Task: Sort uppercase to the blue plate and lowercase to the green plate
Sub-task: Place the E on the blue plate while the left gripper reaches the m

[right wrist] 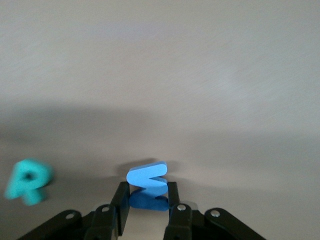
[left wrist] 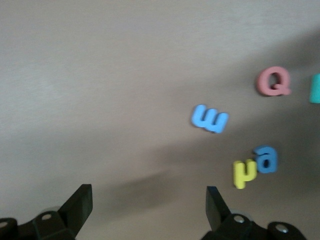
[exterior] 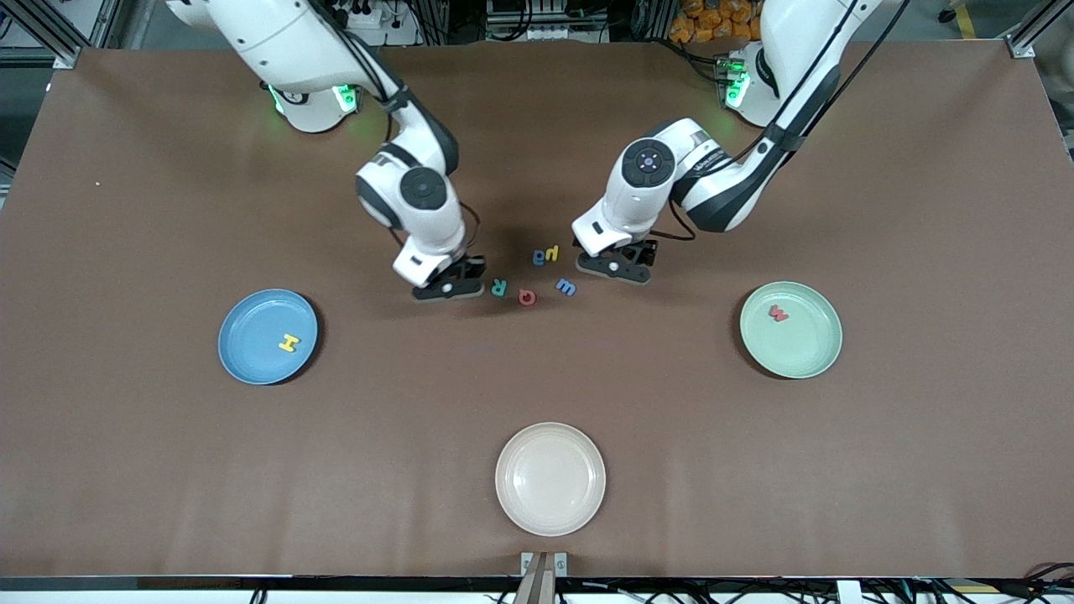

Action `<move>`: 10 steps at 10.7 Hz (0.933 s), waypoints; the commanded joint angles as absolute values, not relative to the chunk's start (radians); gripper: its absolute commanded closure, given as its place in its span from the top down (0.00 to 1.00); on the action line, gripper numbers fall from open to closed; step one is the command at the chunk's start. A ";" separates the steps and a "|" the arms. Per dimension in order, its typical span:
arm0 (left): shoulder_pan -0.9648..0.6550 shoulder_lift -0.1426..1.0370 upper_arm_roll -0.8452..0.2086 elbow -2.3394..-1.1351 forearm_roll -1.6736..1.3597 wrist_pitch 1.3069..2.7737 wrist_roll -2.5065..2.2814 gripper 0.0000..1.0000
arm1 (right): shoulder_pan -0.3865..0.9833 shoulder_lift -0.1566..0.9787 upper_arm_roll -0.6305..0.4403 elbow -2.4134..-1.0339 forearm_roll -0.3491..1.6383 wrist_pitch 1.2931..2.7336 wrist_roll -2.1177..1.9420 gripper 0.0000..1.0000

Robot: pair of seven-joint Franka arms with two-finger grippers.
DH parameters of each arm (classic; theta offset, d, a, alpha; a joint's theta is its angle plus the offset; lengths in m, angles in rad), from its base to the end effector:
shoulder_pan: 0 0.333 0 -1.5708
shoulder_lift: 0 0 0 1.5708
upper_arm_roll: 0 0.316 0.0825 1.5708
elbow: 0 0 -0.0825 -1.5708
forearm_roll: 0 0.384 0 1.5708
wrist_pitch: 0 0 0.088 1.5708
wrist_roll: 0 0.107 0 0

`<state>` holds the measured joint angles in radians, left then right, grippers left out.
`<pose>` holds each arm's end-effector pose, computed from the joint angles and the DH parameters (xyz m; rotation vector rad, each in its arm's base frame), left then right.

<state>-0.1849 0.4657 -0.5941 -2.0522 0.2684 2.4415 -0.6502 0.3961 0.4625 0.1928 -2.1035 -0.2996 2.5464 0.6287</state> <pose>0.4290 -0.4119 0.2462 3.0351 -0.4314 -0.0541 0.4799 0.3252 0.1979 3.0593 0.2910 0.0685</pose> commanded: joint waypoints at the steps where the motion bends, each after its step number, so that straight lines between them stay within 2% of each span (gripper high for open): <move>1: -0.257 0.555 -0.586 -1.938 0.258 2.430 -0.638 1.00 | 0.367 0.401 0.116 -2.160 -0.315 2.537 0.443 0.06; 6: -0.313 0.653 -0.559 -1.858 0.412 2.433 -0.431 1.00 | 0.365 0.309 -0.135 -2.189 -0.298 2.488 -0.030 0.06; 10: -0.307 0.678 -0.522 -1.836 0.430 2.439 -0.316 1.00 | 0.345 0.321 -0.285 -2.216 -0.046 2.457 -0.467 0.10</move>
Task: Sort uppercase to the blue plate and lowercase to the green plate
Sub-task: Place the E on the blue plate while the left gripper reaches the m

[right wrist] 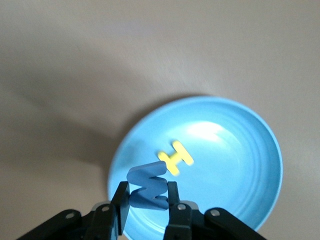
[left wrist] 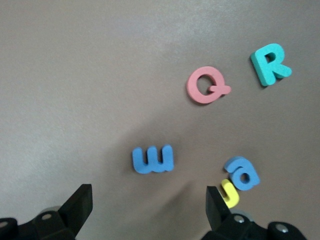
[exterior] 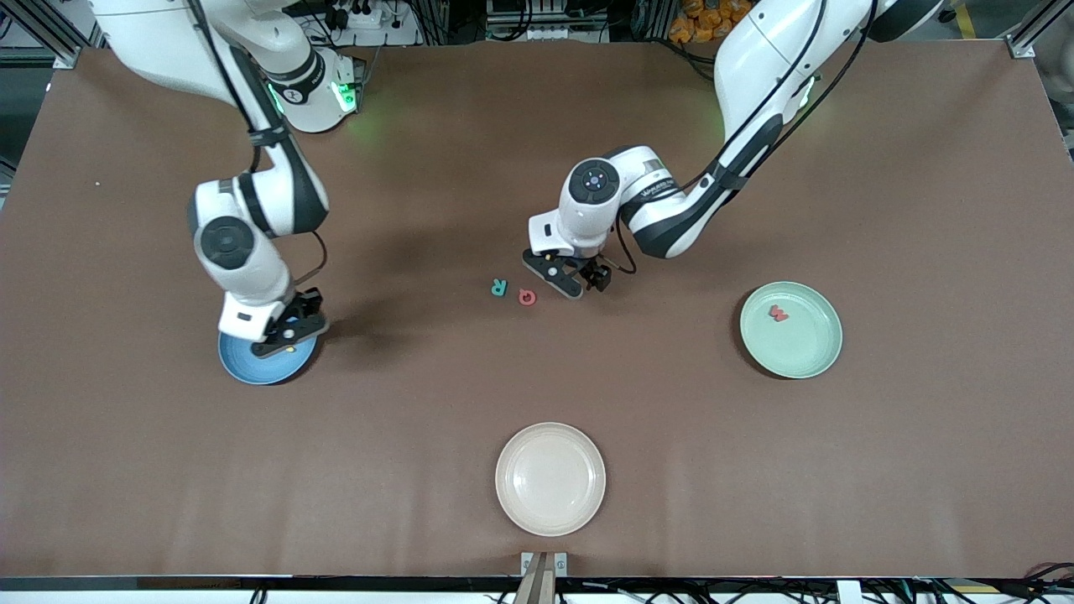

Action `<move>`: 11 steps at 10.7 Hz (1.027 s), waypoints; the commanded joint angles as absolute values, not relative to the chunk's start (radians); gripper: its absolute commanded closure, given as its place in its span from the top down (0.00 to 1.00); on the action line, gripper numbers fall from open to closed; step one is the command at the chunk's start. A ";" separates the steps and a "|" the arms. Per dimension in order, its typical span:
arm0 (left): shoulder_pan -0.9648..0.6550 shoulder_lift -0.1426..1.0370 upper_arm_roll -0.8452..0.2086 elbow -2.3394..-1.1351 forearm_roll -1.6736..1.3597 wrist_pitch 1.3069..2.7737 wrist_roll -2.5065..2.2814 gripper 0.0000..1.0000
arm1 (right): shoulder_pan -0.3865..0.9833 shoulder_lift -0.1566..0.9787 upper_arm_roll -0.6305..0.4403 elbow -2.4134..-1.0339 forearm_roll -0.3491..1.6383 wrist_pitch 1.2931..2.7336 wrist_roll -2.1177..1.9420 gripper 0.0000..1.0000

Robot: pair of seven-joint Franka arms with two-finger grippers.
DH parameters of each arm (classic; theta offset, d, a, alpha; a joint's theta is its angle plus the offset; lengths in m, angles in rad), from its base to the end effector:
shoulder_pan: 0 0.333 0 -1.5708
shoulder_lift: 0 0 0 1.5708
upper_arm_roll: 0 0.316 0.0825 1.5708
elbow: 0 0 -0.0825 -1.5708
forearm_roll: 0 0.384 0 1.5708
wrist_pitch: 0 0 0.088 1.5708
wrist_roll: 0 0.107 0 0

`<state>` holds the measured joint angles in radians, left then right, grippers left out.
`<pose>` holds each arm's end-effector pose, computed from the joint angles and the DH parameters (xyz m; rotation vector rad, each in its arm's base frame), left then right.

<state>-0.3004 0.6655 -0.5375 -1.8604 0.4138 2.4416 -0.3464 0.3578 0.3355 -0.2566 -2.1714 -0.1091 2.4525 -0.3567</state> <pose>0.4441 -0.4620 0.2034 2.8848 -1.0654 0.0084 0.5563 0.0562 0.2383 2.8809 0.8217 -0.0984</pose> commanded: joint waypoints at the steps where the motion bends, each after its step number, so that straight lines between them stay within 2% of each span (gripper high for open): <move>1: -0.310 0.686 -0.511 -1.824 0.433 2.439 -0.313 1.00 | 0.335 0.322 -0.290 -2.233 -0.038 2.456 -0.485 0.17; 2: -0.313 0.698 -0.511 -1.807 0.436 2.439 -0.307 1.00 | 0.331 0.325 -0.293 -2.246 -0.038 2.457 -0.486 0.24; 3: -0.314 0.706 -0.511 -1.802 0.428 2.439 -0.302 1.00 | 0.331 0.331 -0.293 -2.255 -0.038 2.464 -0.486 0.35; 4: -0.327 0.715 -0.511 -1.798 0.425 2.439 -0.307 1.00 | 0.331 0.334 -0.293 -2.253 -0.029 2.464 -0.485 0.51; 6: -0.348 0.721 -0.493 -1.783 0.419 2.439 -0.314 1.00 | 0.334 0.333 -0.291 -2.250 -0.015 2.462 -0.483 0.69; 8: -0.364 0.727 -0.476 -1.778 0.390 2.439 -0.314 0.98 | 0.339 0.333 -0.288 -2.238 -0.011 2.457 -0.474 0.69; 11: -0.373 0.739 -0.468 -1.761 0.365 2.439 -0.318 0.94 | 0.376 0.327 -0.217 -2.226 0.214 2.456 -0.439 0.70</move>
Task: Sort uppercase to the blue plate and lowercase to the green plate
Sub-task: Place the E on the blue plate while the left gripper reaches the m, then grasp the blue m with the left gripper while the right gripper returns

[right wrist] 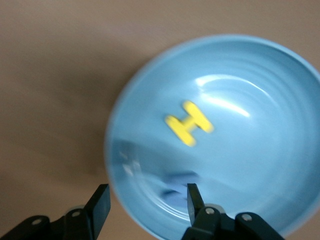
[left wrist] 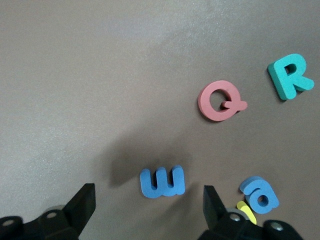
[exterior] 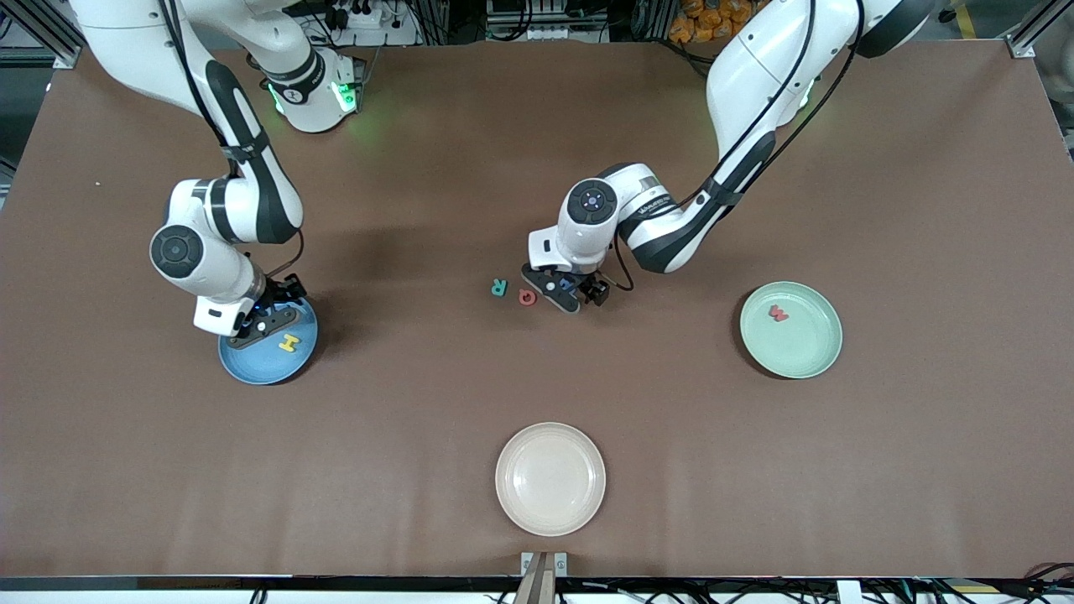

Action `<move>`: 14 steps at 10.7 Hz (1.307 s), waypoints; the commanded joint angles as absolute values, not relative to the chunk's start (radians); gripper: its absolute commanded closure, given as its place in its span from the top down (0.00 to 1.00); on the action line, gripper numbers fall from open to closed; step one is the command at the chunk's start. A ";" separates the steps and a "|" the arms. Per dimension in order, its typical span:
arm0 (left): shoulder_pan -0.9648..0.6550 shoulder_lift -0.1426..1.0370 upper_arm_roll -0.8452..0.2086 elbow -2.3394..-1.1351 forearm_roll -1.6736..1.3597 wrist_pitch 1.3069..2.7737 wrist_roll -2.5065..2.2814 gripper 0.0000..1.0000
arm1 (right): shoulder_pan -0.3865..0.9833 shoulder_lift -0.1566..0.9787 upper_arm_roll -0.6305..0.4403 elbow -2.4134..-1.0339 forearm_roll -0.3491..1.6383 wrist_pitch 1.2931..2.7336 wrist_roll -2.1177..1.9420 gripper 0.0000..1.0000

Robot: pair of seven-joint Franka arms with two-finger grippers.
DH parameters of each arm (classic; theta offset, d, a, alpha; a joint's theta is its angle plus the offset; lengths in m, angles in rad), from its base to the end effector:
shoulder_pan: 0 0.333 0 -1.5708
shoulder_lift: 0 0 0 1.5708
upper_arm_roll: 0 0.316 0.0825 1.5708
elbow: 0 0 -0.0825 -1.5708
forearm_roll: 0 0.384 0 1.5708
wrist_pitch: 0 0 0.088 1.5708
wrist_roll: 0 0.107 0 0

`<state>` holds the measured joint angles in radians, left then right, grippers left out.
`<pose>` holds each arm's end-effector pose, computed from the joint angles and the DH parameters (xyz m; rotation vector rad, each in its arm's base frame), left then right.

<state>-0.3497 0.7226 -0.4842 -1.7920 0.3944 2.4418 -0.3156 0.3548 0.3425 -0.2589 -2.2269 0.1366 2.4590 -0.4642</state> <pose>0.4578 -0.4687 0.1861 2.8818 -1.0696 0.0015 0.5359 0.0490 0.2149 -3.0441 -0.7129 0.1473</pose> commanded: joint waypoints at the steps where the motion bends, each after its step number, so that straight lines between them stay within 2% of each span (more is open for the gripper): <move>1: -0.377 0.745 -0.465 -1.755 0.353 2.439 -0.319 0.91 | 0.382 0.324 -0.174 -2.223 0.219 2.456 -0.348 0.69; 8: -0.402 0.765 -0.448 -1.747 0.347 2.439 -0.350 0.83 | 0.465 0.321 -0.008 -2.180 0.206 2.470 0.093 0.69; 10: -0.410 0.776 -0.446 -1.729 0.344 2.439 -0.350 0.81 | 0.468 0.324 0.066 -2.165 0.126 2.471 0.261 0.65; 11: -0.410 0.776 -0.448 -1.729 0.347 2.439 -0.344 0.77 | 0.474 0.328 0.080 -2.155 0.038 2.471 0.359 0.63; 14: -0.408 0.775 -0.446 -1.729 0.350 2.439 -0.334 0.44 | 0.476 0.339 0.089 -2.154 -0.025 2.474 0.426 0.62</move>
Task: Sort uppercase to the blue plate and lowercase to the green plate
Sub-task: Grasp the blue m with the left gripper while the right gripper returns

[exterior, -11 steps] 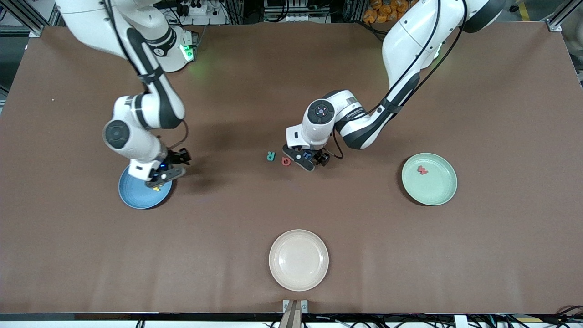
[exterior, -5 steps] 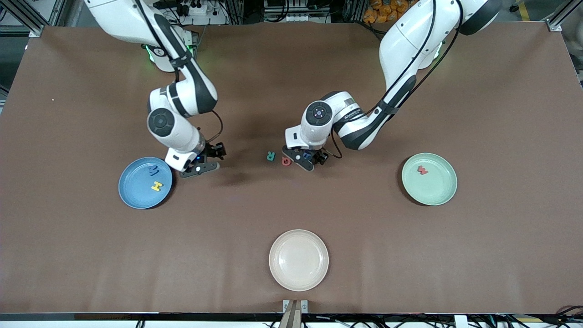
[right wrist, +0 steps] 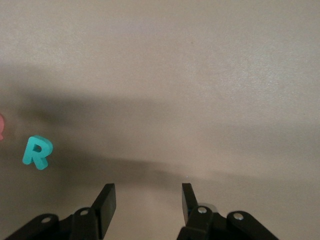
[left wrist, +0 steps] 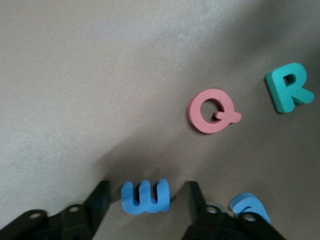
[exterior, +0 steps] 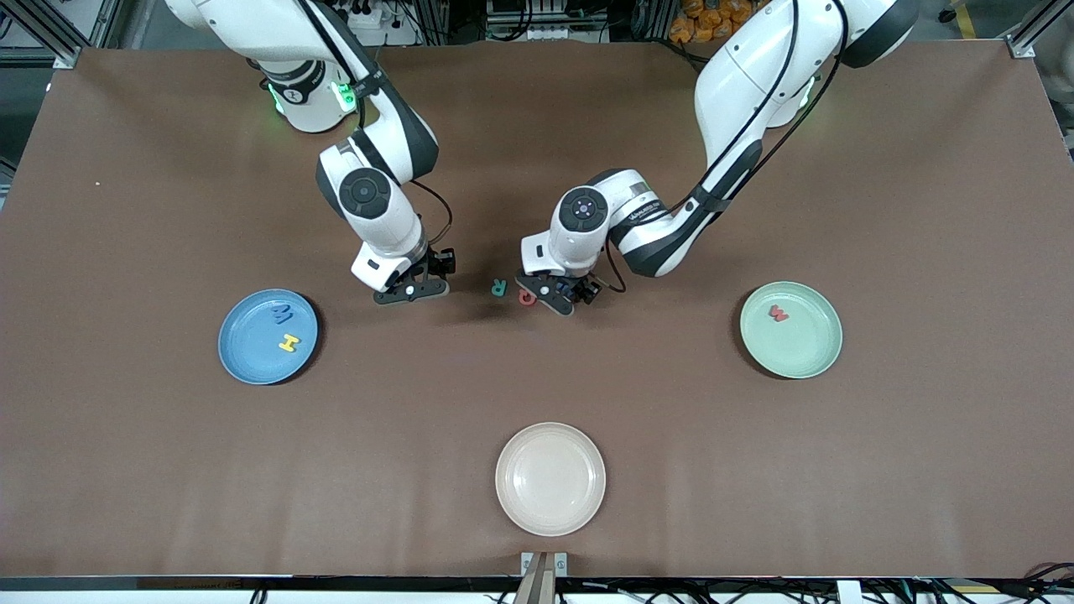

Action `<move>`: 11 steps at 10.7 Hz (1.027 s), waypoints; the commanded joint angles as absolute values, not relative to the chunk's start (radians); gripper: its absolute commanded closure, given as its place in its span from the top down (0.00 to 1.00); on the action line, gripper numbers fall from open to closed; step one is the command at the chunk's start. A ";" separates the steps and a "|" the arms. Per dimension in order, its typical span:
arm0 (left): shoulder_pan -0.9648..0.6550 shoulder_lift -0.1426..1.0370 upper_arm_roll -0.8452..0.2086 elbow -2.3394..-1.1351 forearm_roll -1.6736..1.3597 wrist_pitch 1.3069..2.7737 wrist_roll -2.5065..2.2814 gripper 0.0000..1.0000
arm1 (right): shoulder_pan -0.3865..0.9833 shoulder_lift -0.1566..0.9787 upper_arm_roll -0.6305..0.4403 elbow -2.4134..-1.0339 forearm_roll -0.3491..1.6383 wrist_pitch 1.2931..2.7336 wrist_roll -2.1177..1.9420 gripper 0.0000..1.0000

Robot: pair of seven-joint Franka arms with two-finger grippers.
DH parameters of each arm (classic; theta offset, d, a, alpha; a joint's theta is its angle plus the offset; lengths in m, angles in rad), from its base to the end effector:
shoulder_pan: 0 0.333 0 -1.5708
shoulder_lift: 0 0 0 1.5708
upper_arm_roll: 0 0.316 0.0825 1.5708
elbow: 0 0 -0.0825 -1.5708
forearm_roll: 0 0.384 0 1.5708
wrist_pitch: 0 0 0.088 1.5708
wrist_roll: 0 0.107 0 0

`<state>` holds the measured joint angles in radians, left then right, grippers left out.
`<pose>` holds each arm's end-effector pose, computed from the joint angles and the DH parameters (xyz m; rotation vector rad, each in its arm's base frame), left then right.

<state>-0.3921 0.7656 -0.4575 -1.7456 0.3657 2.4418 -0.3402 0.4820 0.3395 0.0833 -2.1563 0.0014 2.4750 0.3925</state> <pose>0.4578 -0.4809 0.1727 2.8904 -1.0112 -0.0216 0.4779 0.3031 0.2383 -3.1140 -0.2610 0.0479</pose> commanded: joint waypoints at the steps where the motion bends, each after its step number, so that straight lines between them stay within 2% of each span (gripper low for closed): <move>1: -0.407 0.775 -0.442 -1.729 0.354 2.439 -0.336 0.34 | 0.476 0.341 0.089 -2.154 -0.025 2.476 0.425 0.62; 3: -0.407 0.767 -0.430 -1.735 0.357 2.436 -0.334 0.08 | 0.476 0.341 0.089 -2.154 -0.025 2.480 0.426 0.62; 4: -0.400 0.761 -0.430 -1.736 0.357 2.428 -0.334 0.00 | 0.476 0.341 0.094 -2.155 -0.022 2.490 0.428 0.62; 5: -0.385 0.741 -0.430 -1.747 0.357 2.398 -0.336 0.00 | 0.476 0.351 0.130 -2.155 -0.017 2.511 0.454 0.62; 7: -0.290 0.659 -0.472 -1.764 0.354 2.233 -0.325 0.00 | 0.495 0.402 0.176 -2.143 -0.024 2.597 0.581 0.62; 9: -0.157 0.606 -0.532 -1.778 0.351 2.096 -0.287 0.00 | 0.538 0.463 0.179 -2.079 -0.037 2.596 0.673 0.62; 11: -0.027 0.548 -0.534 -1.825 0.351 2.031 -0.195 0.00 | 0.575 0.543 0.176 -1.992 -0.061 2.595 0.733 0.60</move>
<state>-0.1207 0.6147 -0.5172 -1.7505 0.3653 2.0558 -0.2664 0.5587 0.4632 0.1774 -2.0820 -0.0180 2.5986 0.6703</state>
